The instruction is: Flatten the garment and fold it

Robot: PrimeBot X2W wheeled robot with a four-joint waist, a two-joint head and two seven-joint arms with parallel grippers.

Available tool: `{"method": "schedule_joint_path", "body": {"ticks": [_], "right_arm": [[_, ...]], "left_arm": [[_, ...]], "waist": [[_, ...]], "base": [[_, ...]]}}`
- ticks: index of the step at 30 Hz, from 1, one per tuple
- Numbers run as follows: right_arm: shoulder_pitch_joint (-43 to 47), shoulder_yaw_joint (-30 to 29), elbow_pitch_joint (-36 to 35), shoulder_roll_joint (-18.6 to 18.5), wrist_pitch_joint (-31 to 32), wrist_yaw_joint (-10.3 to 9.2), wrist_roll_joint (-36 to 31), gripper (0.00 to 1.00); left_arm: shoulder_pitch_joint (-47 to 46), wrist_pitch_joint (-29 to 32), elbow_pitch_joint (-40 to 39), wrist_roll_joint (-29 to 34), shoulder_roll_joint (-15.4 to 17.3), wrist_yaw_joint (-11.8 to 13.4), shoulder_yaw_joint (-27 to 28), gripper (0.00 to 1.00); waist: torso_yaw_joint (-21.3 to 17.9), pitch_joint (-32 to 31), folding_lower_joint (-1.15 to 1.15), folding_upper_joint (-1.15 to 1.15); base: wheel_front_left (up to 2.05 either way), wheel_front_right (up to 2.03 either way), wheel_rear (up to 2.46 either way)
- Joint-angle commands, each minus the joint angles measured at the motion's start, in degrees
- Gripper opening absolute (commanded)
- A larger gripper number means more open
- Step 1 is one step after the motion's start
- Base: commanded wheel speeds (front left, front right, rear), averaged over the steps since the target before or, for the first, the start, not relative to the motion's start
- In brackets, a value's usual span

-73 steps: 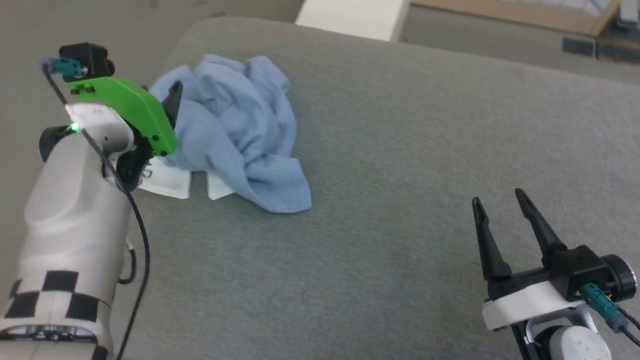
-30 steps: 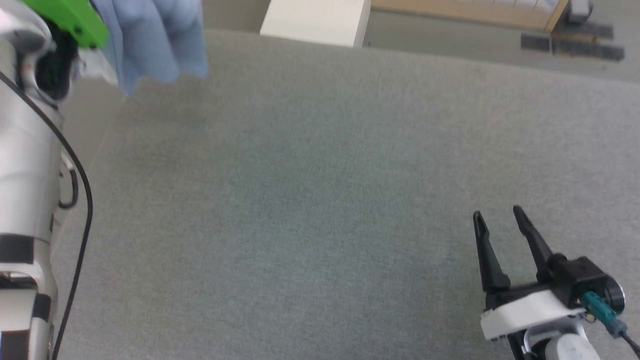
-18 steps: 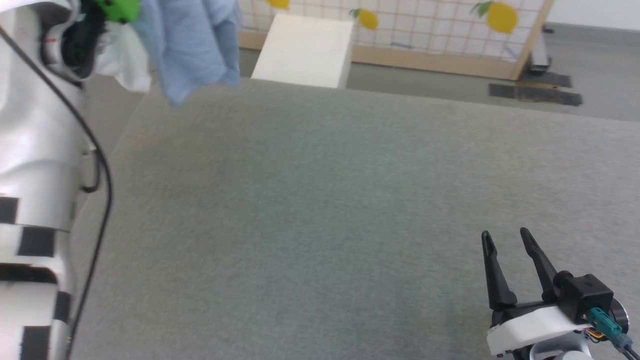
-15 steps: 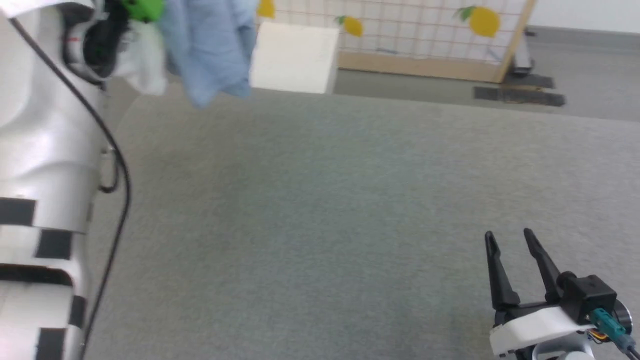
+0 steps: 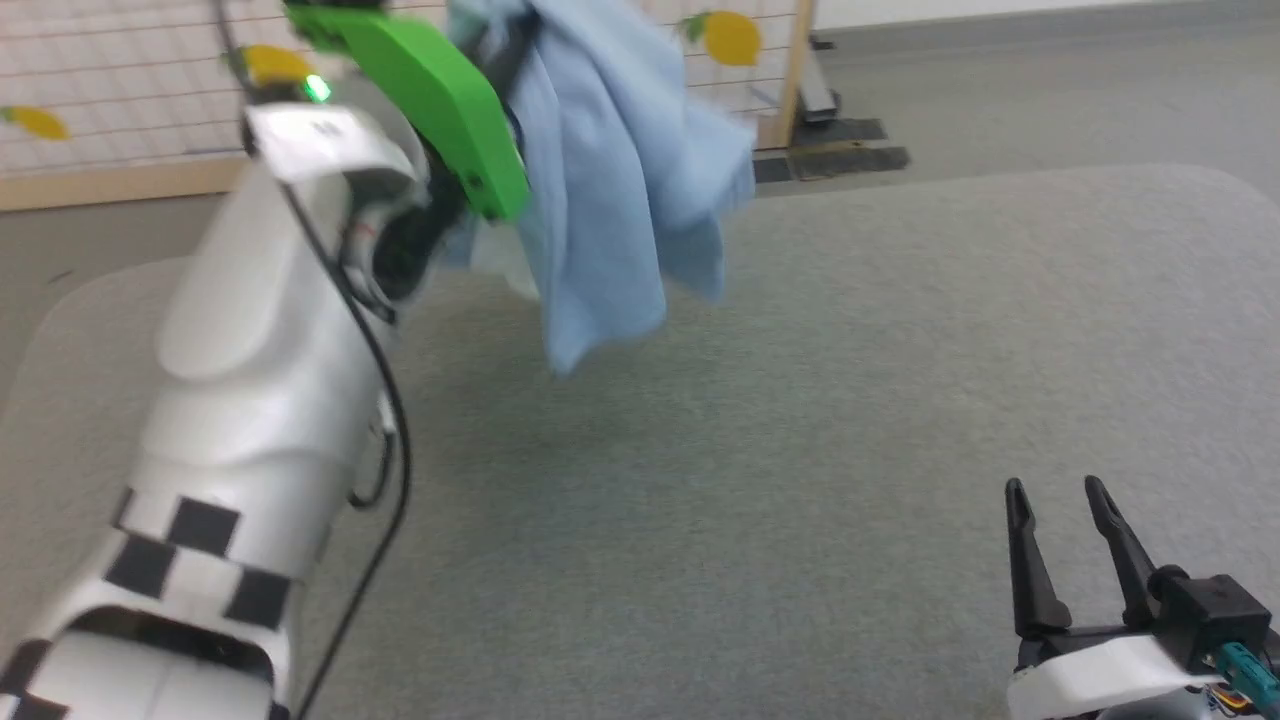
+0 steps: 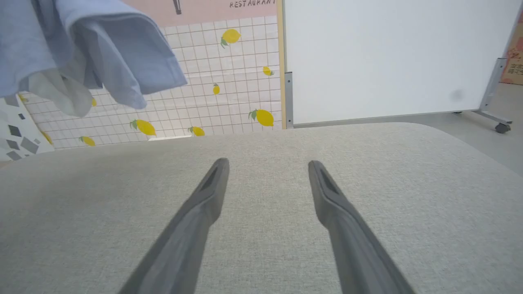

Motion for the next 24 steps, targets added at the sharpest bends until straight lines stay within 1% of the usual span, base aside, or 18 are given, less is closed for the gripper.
{"method": "schedule_joint_path", "body": {"ticks": [1, 5, 8, 12, 16, 18, 19, 20, 24], "right_arm": [[0.8, -0.2, -0.5, 0.0, -0.3, -0.09, 0.4, 1.00], [1.3, -0.9, -1.0, 0.0, -0.3, -0.09, 0.6, 1.00], [1.3, -1.5, -1.6, 0.0, -0.3, -0.09, 0.8, 1.00], [0.8, -1.6, -1.9, 0.0, -0.3, -0.09, 0.9, 1.00], [0.2, -1.1, -2.0, 0.0, -0.3, -0.09, 1.1, 1.00], [0.0, -1.2, -1.8, 0.0, -0.3, -0.09, 1.5, 1.00], [-0.1, -1.4, -1.7, 0.0, -0.3, -0.09, 1.6, 1.00], [-0.1, -1.3, -1.6, 0.0, -0.3, -0.09, 1.8, 1.00], [-0.1, -1.2, -0.9, 0.0, -0.3, -0.09, 1.9, 1.00]], "left_arm": [[2.4, 1.0, 0.3, 0.3, -0.5, 0.3, -0.8, 0.00], [7.9, 5.6, 2.5, 1.3, -1.1, 1.0, -5.0, 0.00], [12.4, 9.1, 4.6, 1.5, -1.9, 1.0, -8.3, 0.00], [18.0, 14.2, 7.7, 2.2, -2.1, 0.8, -12.8, 0.00], [21.9, 18.0, 9.9, 1.7, -2.3, 0.8, -15.0, 0.00], [22.9, 18.8, 9.9, 0.9, -2.7, 0.9, -15.1, 0.00], [23.0, 18.5, 9.6, 0.6, -2.9, 1.1, -14.8, 0.17], [22.9, 18.4, 9.3, 0.3, -3.0, 1.3, -14.4, 1.00], [21.5, 16.6, 6.4, -2.6, -3.3, 2.1, -10.9, 1.00]], "waist": [[-5.2, 1.3, 0.00, 0.24], [-6.0, 2.5, 0.00, 0.24], [-5.9, 3.6, 0.00, 0.24], [-5.6, 4.5, 0.00, 0.24], [-5.0, 5.0, 0.00, 0.24], [-4.4, 5.1, 0.00, 0.24], [-4.0, 5.1, 0.00, 0.24], [-3.6, 5.1, 0.00, 0.24], [-2.1, 4.0, 0.00, 0.24]], "base": [[0.00, 0.00, 0.00], [0.00, 0.00, 0.00], [0.00, 0.00, 0.00], [0.00, 0.00, 0.00], [0.00, 0.00, 0.00], [0.00, 0.00, 0.00], [0.00, 0.00, 0.00], [0.00, 0.00, 0.00], [0.00, 0.00, 0.00]]}}
